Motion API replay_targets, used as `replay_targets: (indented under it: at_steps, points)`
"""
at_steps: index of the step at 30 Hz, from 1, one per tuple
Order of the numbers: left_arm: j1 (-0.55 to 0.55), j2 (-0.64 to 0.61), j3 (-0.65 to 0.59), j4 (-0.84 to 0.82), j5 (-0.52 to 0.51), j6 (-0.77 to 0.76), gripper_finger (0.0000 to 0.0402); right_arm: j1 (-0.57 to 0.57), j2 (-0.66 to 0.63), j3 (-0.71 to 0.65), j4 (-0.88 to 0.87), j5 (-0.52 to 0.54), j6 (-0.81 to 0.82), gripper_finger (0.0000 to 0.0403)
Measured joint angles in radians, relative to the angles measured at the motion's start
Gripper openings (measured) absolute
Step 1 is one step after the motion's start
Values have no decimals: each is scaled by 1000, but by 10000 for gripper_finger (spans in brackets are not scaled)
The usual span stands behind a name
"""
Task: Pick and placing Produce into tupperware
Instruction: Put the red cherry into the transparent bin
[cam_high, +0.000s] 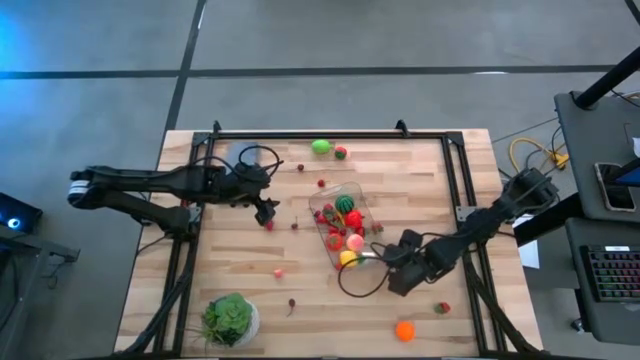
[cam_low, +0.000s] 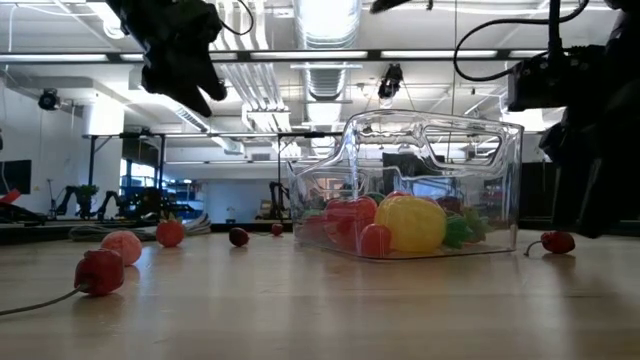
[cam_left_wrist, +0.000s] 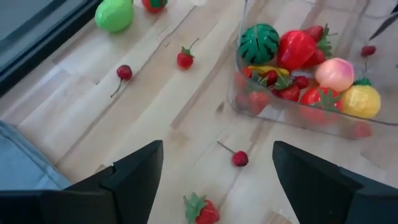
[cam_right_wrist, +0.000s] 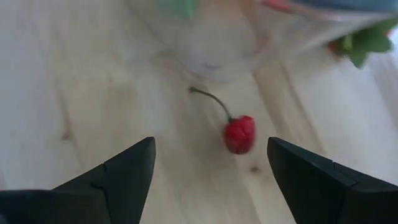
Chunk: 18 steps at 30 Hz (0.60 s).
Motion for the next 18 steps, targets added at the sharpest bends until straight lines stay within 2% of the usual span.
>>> replay_targets:
  at_steps: [4, 13, 18]
  points:
    - [1, 9, -2, 1, 5, -19, 288, -11, 5, 0, 2, -4, -12, 288]
    - [1, 52, -2, 3, 6, -19, 288, -28, 14, -1, 4, 3, -37, 216]
    - [1, 73, -2, 1, 6, -18, 288, -28, 38, -2, 12, -20, -38, 194]
